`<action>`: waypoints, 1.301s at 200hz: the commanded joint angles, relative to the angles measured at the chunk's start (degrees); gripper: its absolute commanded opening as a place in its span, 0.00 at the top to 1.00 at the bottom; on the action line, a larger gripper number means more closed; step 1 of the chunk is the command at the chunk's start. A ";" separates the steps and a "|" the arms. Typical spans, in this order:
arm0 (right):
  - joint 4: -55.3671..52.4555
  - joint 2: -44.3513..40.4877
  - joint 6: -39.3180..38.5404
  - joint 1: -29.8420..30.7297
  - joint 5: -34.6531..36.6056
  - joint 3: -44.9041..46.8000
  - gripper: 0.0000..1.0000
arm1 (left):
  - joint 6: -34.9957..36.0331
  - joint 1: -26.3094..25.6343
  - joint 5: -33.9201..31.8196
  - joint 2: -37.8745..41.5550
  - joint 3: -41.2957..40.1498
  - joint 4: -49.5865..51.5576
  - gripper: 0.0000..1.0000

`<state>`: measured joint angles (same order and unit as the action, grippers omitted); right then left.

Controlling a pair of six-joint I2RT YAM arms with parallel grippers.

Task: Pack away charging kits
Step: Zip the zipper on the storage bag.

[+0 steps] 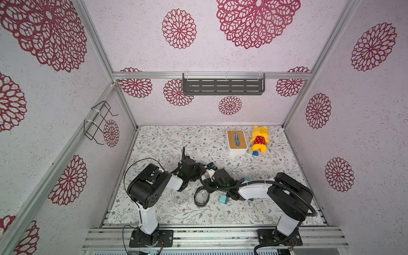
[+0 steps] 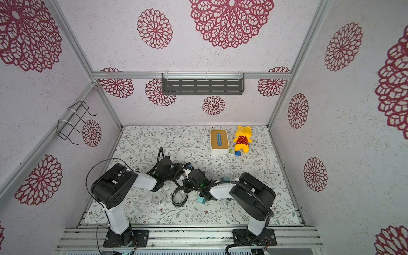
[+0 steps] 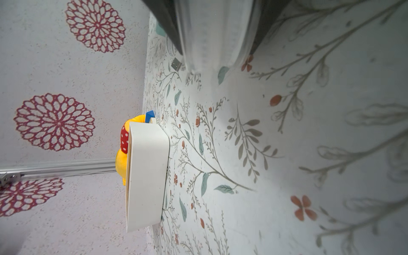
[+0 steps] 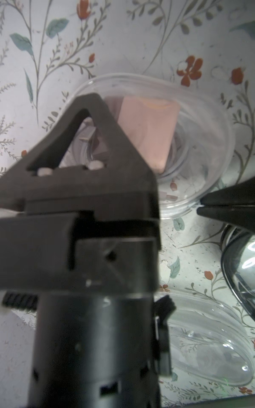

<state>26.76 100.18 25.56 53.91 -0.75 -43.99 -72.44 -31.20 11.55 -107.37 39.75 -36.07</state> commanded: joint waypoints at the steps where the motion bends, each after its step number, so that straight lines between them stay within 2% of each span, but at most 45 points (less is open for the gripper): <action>1: 2.59 -0.15 0.98 -0.49 -1.69 0.03 1.00 | 1.39 -0.99 0.41 -0.94 2.23 4.60 0.79; 30: 2.34 -1.22 1.44 -0.75 -1.58 0.79 1.00 | 1.78 -0.41 -0.05 -1.26 2.70 5.19 0.86; 53: 1.04 -2.32 2.08 -0.87 -1.25 1.50 1.00 | 2.12 1.45 0.63 -1.09 3.22 6.58 0.96; 78: 0.38 -3.48 2.93 -0.84 -0.92 3.34 1.00 | 2.26 3.54 1.63 -0.85 3.97 7.97 1.00; 121: 0.02 -3.96 4.56 -1.24 0.94 6.34 1.00 | 2.92 4.85 2.70 -0.64 5.94 10.46 1.00; 189: 1.10 -3.06 5.99 -6.11 4.71 8.99 1.00 | 1.57 5.00 6.75 0.99 4.37 5.75 1.00; 240: -0.50 -2.81 5.50 -6.99 7.61 7.96 1.00 | 1.99 4.75 8.53 3.39 4.75 5.63 1.00; 260: -0.40 -5.61 4.76 -6.69 7.25 8.19 1.00 | 2.01 4.29 9.43 4.76 3.12 1.59 1.00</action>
<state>31.68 97.93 30.17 48.73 1.06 -36.53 -70.70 -27.75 19.70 -106.67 44.45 -28.62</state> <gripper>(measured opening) 0.054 0.296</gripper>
